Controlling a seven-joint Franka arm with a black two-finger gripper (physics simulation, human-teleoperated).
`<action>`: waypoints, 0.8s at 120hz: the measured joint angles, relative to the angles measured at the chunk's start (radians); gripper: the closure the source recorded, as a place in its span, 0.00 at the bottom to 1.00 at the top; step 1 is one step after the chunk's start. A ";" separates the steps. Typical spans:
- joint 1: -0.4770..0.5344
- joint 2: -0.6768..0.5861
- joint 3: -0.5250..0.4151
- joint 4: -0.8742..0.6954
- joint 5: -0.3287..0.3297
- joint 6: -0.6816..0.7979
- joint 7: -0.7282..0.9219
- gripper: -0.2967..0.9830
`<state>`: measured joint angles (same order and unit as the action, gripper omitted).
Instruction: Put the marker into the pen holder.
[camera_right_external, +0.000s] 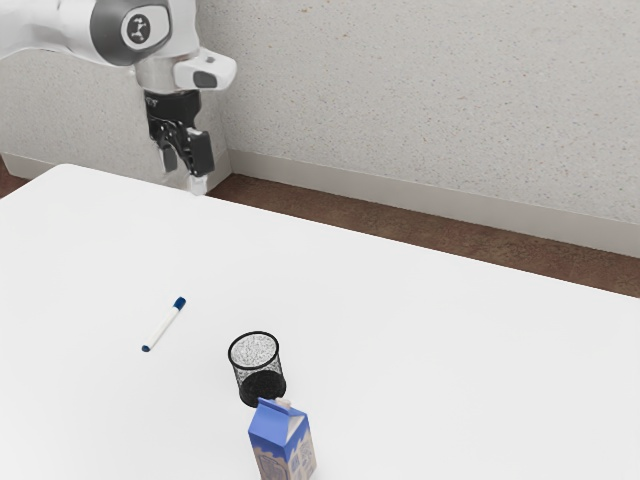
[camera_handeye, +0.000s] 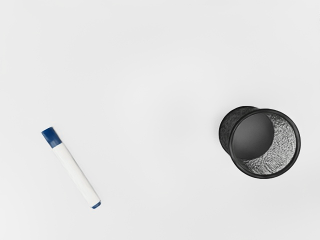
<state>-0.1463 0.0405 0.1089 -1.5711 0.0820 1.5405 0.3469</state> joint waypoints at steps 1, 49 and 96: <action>0.000 0.000 0.000 0.000 0.000 0.005 0.003 0.23; 0.091 -0.104 -0.011 -0.327 -0.011 0.257 0.070 0.23; 0.240 0.103 0.034 -0.400 0.009 0.566 -0.009 0.39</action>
<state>0.0941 0.1434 0.1425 -1.9707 0.0912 2.1069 0.3376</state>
